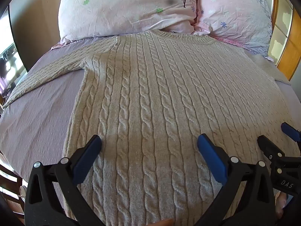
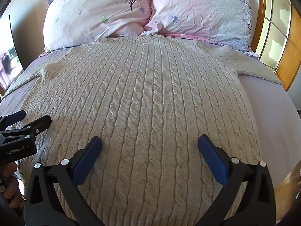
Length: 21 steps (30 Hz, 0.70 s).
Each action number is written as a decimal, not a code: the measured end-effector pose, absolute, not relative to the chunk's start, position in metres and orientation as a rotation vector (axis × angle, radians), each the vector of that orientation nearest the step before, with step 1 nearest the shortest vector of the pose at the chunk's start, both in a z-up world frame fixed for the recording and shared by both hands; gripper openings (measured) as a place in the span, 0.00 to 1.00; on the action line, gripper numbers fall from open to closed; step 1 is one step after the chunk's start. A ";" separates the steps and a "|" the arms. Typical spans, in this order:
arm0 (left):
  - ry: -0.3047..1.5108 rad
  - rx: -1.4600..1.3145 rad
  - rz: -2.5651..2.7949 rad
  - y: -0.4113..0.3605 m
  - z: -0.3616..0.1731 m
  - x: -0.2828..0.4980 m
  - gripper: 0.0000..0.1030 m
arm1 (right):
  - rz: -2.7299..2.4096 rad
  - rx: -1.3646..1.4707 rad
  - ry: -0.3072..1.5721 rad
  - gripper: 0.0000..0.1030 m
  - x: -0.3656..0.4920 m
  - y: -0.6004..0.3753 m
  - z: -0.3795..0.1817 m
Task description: Fold small clothes
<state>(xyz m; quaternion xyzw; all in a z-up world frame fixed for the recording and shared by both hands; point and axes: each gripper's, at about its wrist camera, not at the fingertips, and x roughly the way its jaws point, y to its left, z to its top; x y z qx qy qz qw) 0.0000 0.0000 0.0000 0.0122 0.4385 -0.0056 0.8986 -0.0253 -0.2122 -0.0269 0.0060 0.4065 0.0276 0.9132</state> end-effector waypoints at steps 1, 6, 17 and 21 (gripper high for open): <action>0.907 0.025 -0.012 0.000 0.000 0.000 0.98 | 0.056 0.011 0.836 0.99 -0.025 -0.212 -0.027; 0.903 0.025 -0.012 0.000 0.000 0.000 0.98 | 0.057 0.011 0.836 0.99 -0.026 -0.212 -0.027; 0.903 0.025 -0.011 0.000 0.000 0.000 0.98 | 0.058 0.010 0.836 0.99 -0.028 -0.212 -0.027; 0.903 0.025 -0.011 0.000 0.000 0.000 0.98 | 0.056 0.010 0.841 0.99 -0.025 -0.212 -0.027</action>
